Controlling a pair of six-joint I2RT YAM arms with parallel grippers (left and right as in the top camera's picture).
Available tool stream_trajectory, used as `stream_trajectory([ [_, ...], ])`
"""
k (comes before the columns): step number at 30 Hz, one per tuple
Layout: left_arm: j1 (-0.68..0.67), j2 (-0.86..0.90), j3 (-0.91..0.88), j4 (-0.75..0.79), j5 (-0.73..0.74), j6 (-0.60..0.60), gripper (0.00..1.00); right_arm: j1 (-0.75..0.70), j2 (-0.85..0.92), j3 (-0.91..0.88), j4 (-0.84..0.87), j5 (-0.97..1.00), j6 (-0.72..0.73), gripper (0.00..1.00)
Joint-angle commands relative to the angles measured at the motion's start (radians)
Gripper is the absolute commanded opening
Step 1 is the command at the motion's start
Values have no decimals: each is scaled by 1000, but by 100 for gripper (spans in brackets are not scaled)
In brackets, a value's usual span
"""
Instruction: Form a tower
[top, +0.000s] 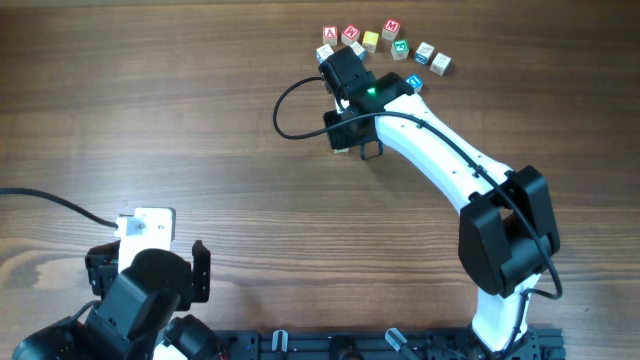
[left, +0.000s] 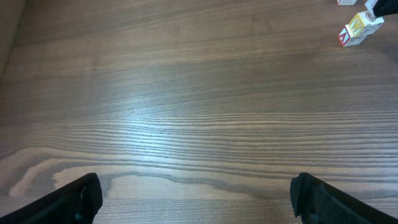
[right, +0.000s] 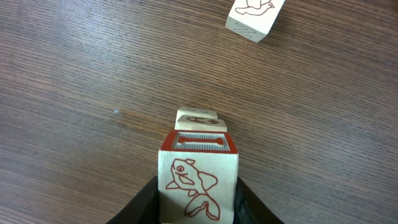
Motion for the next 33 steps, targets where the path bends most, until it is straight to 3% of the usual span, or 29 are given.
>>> stream_trajectory([
  [1,-1,-4,-3,2,1,-13,100,3,16,-4,-6,-24,-15,34],
  [10,-1,-4,-3,2,1,-13,100,3,16,-4,-5,-24,41,43],
  [17,-1,-4,-2,2,1,-13,100,3,16,-4,3,-23,41,44],
  [33,-1,-4,-3,2,1,-13,100,3,16,-3,3,-24,44,24],
])
